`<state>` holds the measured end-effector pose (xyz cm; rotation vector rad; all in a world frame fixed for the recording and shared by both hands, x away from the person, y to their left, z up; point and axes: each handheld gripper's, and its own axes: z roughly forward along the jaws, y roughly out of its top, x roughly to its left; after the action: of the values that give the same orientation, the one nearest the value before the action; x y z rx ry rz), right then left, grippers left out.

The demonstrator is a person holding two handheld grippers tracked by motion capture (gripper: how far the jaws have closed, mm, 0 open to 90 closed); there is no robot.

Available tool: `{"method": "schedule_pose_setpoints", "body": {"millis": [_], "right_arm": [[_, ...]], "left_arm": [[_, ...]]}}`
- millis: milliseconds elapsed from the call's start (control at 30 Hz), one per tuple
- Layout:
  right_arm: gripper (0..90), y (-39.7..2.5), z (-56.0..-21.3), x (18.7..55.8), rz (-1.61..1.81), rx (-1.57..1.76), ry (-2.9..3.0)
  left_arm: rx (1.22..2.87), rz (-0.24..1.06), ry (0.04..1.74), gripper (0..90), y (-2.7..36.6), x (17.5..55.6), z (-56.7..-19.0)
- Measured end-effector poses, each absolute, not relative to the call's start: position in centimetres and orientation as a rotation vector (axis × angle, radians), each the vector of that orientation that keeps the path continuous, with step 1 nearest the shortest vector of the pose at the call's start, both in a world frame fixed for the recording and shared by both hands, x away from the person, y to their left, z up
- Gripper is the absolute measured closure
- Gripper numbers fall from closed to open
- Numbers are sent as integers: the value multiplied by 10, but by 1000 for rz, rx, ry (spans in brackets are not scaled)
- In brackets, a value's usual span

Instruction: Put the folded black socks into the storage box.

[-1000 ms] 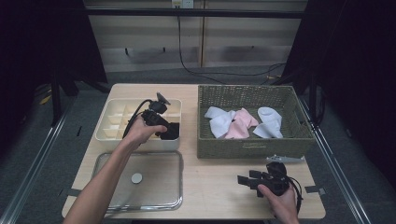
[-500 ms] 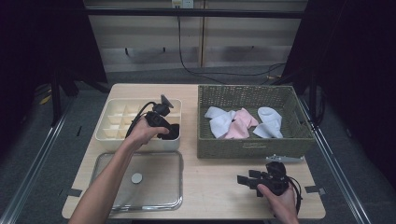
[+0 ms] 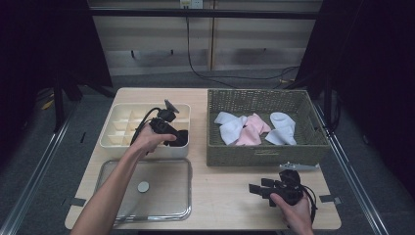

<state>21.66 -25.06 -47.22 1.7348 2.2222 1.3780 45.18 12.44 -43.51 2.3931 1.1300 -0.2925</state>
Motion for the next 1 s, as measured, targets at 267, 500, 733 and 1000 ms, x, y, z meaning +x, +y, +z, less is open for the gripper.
{"method": "schedule_pose_setpoints", "body": {"millis": [267,500,733,1000], "right_arm": [[281,-251,-472,216,1388,1728,2216],[283,-247,-473,217,1373,1732,2238],[285,-249,-473,216,1378,1731,2226],[286,-249,-473,216,1375,1730,2228]], "left_arm": [[2341,-279,1156,466,131,456,-417],[2295,-296,1174,548,130,461,-416],[2324,-297,1161,667,129,460,-426],[2366,-305,1147,688,126,460,-433]]}}
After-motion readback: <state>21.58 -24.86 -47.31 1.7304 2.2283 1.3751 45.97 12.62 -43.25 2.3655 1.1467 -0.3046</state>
